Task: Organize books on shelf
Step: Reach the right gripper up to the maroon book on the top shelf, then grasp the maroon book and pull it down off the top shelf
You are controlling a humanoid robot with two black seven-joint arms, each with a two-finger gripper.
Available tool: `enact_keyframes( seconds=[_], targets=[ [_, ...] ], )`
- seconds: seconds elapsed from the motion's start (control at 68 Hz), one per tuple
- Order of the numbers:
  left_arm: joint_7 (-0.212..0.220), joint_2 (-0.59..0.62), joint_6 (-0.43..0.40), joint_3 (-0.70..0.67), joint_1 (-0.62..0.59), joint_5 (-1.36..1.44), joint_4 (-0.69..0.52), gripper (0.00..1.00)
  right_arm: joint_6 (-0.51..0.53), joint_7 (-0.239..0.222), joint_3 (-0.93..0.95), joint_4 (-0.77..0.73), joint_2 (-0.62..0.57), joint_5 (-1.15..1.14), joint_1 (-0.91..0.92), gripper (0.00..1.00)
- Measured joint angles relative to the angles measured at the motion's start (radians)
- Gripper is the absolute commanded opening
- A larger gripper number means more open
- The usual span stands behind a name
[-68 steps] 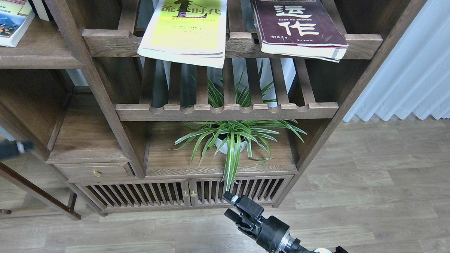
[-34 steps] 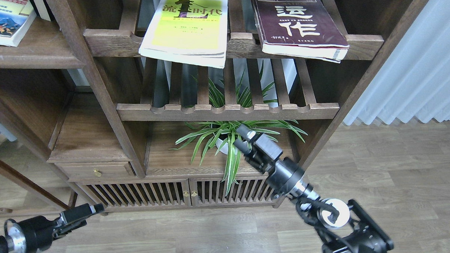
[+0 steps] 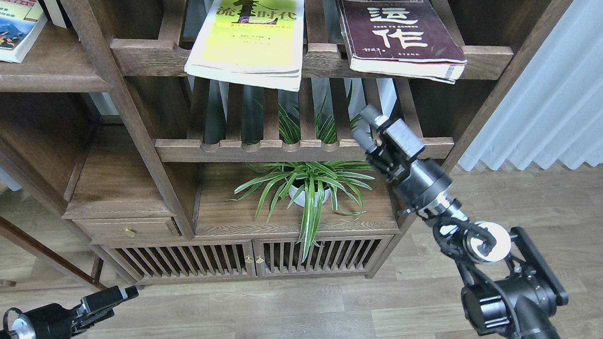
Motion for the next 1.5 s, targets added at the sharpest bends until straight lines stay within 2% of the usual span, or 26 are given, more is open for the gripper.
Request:
enact_keyframes(
  seconds=[0.515, 0.97, 1.191, 1.235, 1.5],
  targets=[
    [0.000, -0.029, 0.000, 0.000, 0.001, 0.001, 0.038, 0.99, -0.045, 0.000, 0.031, 0.016, -0.063, 0.004, 0.068, 0.99],
    [0.000, -0.061, 0.000, -0.001, 0.010, 0.001, 0.092, 1.00, -0.157, 0.000, 0.053, 0.014, -0.098, 0.004, 0.172, 0.96],
    [-0.001, -0.067, 0.000, -0.002, 0.010, 0.001, 0.098, 0.99, -0.173, 0.000, 0.045, 0.008, -0.138, 0.001, 0.191, 0.78],
    [-0.001, -0.067, 0.000, -0.002, 0.010, 0.001, 0.098, 1.00, -0.174, 0.000, 0.045, 0.002, -0.150, -0.002, 0.196, 0.71],
    [-0.001, -0.068, 0.000, -0.002, 0.010, 0.001, 0.102, 1.00, -0.170, 0.000, 0.055, -0.019, -0.178, -0.004, 0.207, 0.42]
  ],
)
